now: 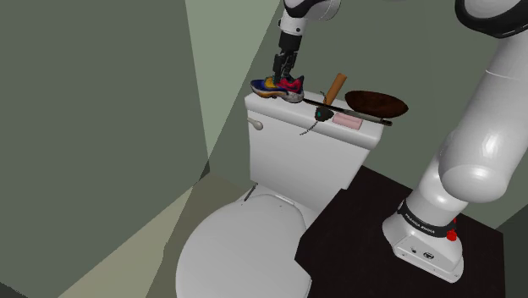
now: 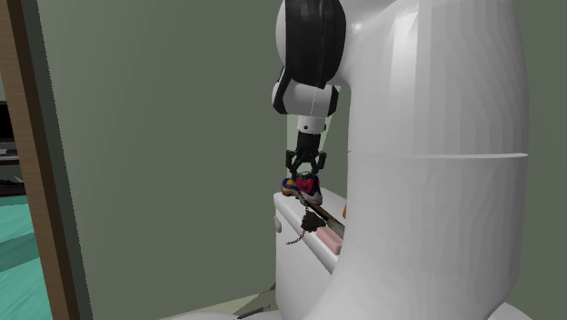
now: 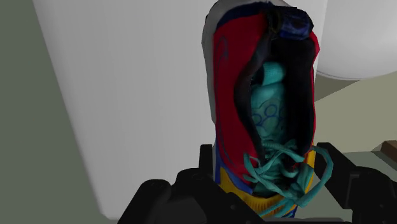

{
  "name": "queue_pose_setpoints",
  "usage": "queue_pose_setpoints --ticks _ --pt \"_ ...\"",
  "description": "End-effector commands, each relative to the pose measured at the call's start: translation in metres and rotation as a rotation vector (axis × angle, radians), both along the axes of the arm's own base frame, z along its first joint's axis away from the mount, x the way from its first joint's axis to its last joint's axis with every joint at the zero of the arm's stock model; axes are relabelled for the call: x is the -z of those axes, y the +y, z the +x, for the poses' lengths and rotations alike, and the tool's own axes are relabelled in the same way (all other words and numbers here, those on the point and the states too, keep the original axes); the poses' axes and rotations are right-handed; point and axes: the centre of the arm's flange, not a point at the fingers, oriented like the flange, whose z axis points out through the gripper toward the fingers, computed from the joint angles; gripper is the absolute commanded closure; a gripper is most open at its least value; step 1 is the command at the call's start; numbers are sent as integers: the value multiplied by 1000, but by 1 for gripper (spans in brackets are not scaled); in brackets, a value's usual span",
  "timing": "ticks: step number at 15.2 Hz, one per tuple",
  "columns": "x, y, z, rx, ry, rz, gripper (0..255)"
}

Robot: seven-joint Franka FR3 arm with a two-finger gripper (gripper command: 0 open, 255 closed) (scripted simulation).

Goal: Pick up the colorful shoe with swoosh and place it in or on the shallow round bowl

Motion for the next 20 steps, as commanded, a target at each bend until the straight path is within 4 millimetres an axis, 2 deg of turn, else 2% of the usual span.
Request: queue_pose_setpoints --ticks 1,20 --pt "1 0 0 -1 4 1 255" --pt "-99 0 0 -1 4 1 255"
